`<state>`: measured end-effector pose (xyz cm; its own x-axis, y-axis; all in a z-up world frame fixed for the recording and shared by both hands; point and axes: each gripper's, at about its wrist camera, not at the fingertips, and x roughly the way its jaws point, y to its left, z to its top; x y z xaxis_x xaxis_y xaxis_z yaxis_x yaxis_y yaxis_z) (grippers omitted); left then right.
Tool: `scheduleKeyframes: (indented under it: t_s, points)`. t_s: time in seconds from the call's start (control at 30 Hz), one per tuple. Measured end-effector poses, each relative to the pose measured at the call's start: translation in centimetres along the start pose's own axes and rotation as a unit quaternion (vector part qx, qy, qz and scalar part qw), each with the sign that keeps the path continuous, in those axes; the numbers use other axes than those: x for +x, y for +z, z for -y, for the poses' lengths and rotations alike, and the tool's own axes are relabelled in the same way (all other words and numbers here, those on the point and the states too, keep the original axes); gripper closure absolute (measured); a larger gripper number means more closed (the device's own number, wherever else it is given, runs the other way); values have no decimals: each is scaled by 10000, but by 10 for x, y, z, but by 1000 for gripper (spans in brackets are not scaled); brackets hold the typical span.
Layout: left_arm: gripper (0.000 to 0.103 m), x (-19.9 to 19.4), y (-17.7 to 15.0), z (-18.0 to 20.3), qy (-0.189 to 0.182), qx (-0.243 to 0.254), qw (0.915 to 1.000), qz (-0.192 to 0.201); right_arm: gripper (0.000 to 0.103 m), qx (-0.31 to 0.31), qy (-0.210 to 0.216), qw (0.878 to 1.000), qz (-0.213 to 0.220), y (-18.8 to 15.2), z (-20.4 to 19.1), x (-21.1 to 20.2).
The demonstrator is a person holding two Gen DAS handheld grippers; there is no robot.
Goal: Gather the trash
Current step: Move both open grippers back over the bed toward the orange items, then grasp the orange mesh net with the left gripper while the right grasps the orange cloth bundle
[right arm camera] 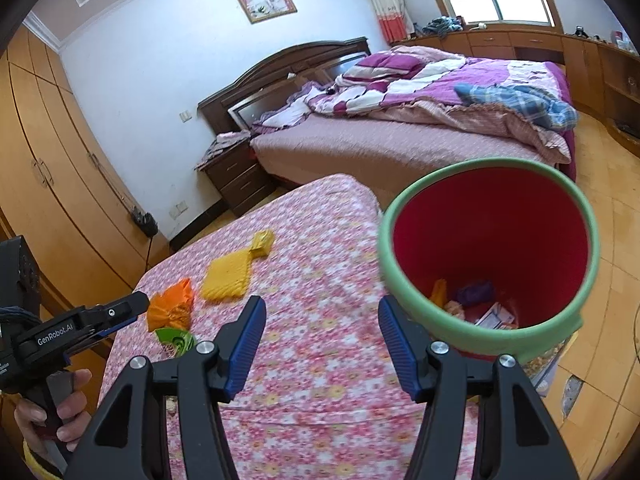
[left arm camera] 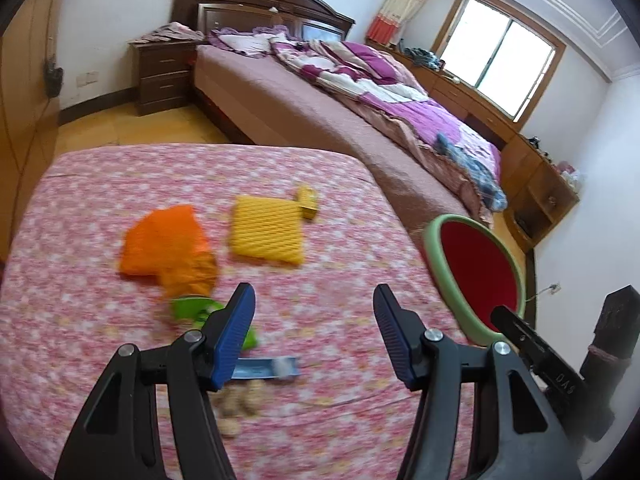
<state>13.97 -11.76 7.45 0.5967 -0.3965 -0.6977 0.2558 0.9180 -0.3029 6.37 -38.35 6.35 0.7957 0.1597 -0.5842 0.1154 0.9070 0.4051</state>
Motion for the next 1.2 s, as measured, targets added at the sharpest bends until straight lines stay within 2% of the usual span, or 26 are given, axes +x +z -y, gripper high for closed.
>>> scheduleKeyframes:
  t_s: [0.3,0.57,0.9,1.1,1.2]
  points:
    - [42,-4,12,-67,628,-222,9978,23,41,-223,40,9996,-189,0,-31,19]
    - [42,10,30,-116,972,-339,9947,-9,40,-279,5,9989,-379,-2,-43,40]
    - [42,66,38,-143,803,-693,9934,-434,40,-259,-37,9978,-611,-7,-36,61]
    - [42,91,40,-139,710,-717,9929,-626,39,-167,-62,9970,-747,-10,-26,73]
    - [40,102,38,-132,783,-599,9924,-731,39,-128,-50,9970,-768,-11,-22,77]
